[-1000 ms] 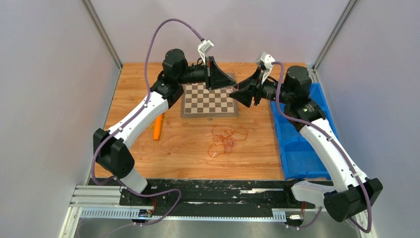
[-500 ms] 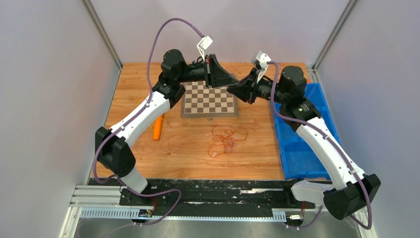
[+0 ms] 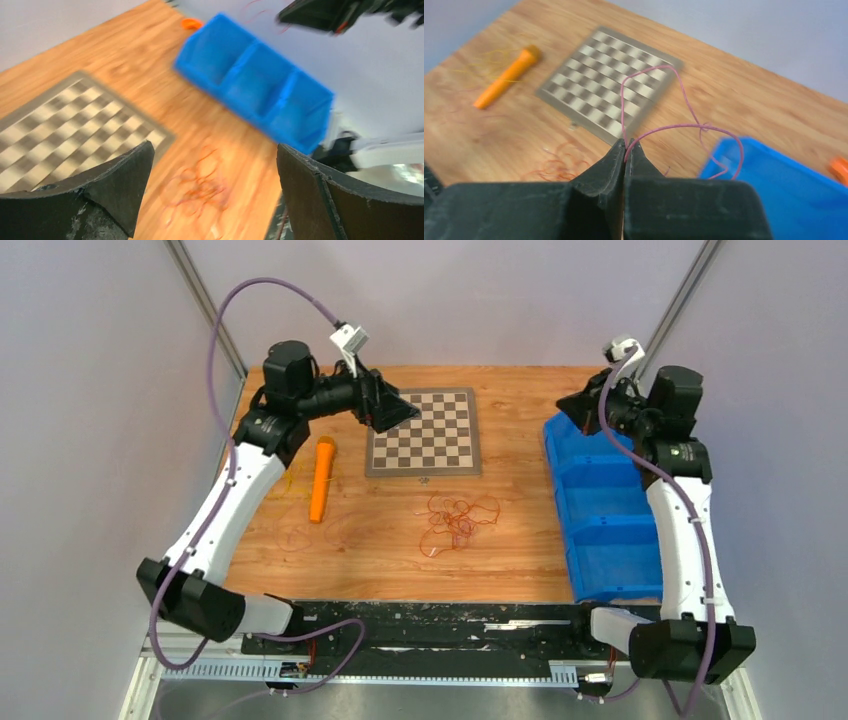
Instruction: Untangle the cables
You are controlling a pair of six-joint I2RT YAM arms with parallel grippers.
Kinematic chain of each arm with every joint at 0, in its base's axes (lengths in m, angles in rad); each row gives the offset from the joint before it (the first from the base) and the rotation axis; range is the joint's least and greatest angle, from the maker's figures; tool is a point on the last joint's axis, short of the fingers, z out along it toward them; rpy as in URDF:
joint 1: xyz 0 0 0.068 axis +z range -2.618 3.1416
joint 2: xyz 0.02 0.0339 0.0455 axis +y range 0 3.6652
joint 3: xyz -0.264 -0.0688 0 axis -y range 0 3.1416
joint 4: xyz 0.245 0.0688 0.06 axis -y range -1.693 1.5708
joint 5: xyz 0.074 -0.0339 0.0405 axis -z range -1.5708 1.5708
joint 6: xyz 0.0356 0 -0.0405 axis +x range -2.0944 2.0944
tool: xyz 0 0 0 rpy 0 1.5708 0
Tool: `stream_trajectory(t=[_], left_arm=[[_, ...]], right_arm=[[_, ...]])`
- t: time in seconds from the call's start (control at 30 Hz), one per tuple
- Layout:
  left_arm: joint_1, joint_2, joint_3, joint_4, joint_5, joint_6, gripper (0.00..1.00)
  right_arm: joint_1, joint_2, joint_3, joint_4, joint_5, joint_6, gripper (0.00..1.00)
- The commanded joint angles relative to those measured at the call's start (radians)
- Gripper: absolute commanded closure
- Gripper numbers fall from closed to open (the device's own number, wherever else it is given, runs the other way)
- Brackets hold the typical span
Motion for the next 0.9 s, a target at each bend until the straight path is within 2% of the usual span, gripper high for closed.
stream_trajectory(t=[0.0,0.13,0.33,0.37,0.4,0.5,0.53,0.63,0.7,0.8,0.87], left_arm=[[0.058,-0.101,-0.041,-0.359,-0.233,0.347,0.0],[0.098,-0.14,-0.077,-0.476,-0.357,0.421,0.0],[0.16,-0.216,-0.177,-0.587,-0.405,0.486,0.0],[0.176,-0.22,-0.186,-0.61,-0.408,0.522,0.0],[0.188,-0.22,-0.205,-0.665,-0.409,0.569,0.0],[0.275,-0.22,-0.254,-0.804,-0.355,0.688,0.0],[0.293,-0.222,-0.294,-0.823,-0.348,0.753,0.0],[0.349,-0.227,-0.425,-0.895,-0.379,0.907,0.0],[0.352,-0.227,-0.474,-0.899,-0.42,1.014,0.0],[0.351,-0.234,-0.565,-0.849,-0.442,1.105,0.0],[0.344,-0.216,-0.588,-0.791,-0.439,1.112,0.0]], right_arm=[[-0.135,0.097,0.101,-0.254,0.051,-0.193,1.0],[-0.206,0.217,0.139,-0.289,0.133,-0.26,1.0],[-0.216,0.417,0.206,-0.306,0.244,-0.32,1.0],[-0.215,0.447,0.211,-0.31,0.265,-0.333,0.96],[-0.215,0.474,0.223,-0.32,0.29,-0.342,0.86],[-0.216,0.535,0.294,-0.395,0.312,-0.336,0.32],[-0.215,0.536,0.312,-0.415,0.294,-0.324,0.23],[-0.182,0.497,0.339,-0.453,0.252,-0.318,0.07],[-0.143,0.461,0.333,-0.473,0.249,-0.328,0.01],[-0.09,0.407,0.314,-0.501,0.217,-0.325,0.0],[-0.062,0.376,0.302,-0.513,0.179,-0.311,0.0]])
